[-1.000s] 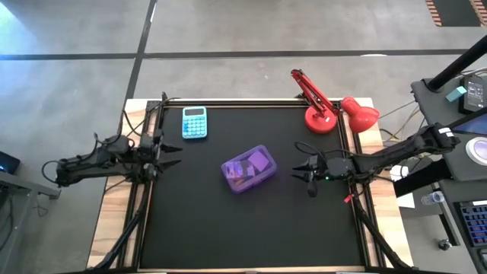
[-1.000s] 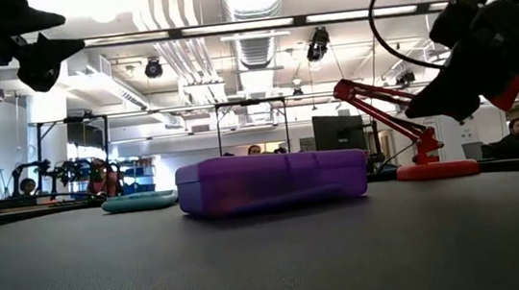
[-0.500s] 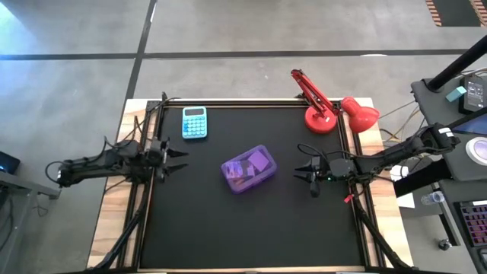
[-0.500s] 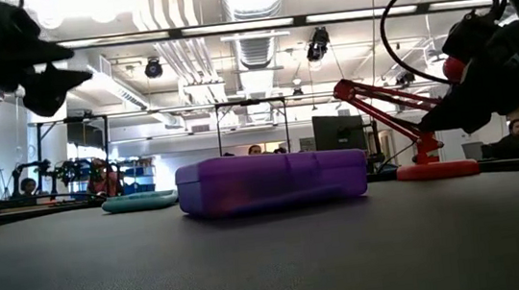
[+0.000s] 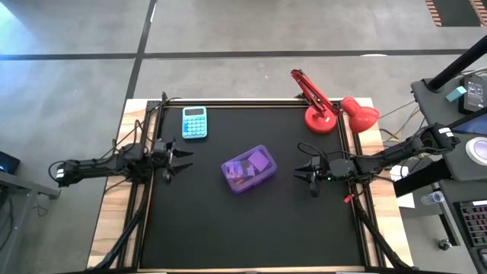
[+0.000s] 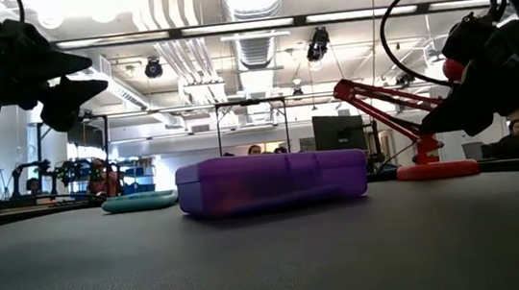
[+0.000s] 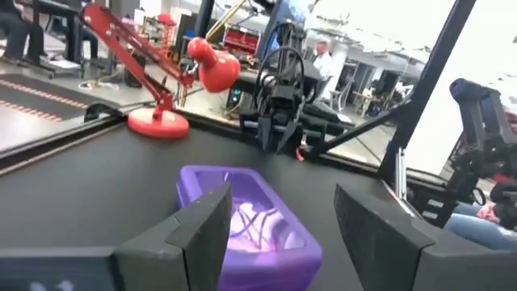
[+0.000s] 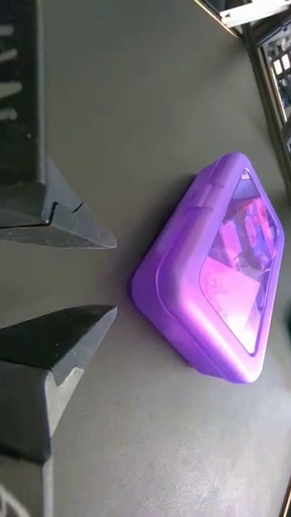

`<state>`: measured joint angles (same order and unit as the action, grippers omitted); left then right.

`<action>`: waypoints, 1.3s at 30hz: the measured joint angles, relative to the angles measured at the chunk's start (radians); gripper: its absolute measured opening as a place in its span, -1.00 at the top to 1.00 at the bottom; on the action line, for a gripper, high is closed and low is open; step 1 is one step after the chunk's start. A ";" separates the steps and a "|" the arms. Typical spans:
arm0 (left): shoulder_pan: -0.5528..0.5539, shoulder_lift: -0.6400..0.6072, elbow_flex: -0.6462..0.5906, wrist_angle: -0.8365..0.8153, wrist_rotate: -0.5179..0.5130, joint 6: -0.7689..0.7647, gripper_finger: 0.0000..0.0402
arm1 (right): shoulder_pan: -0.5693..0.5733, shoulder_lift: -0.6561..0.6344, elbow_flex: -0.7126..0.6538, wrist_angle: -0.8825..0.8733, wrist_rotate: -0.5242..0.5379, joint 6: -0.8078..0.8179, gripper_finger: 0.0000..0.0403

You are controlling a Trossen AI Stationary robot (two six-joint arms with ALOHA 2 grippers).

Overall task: Pack school essentials
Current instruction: Return to Home Position

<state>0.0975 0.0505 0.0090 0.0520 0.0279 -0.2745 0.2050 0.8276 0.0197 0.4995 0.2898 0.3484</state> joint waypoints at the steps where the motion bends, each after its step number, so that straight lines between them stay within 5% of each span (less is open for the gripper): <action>1: 0.000 0.000 0.000 -0.003 -0.004 0.000 -0.02 | 0.000 0.000 0.000 0.000 0.000 -0.003 0.43; 26: 0.000 0.039 -0.003 0.043 -0.059 0.045 -0.02 | 0.000 -0.004 0.000 -0.003 0.000 -0.008 0.43; 39: 0.000 0.040 -0.004 0.044 -0.059 0.046 -0.02 | -0.001 -0.380 0.000 -0.075 0.000 -0.008 0.43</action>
<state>0.0975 0.0910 0.0051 0.0963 -0.0311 -0.2287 0.2043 0.4474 0.0200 0.4242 0.2896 0.3403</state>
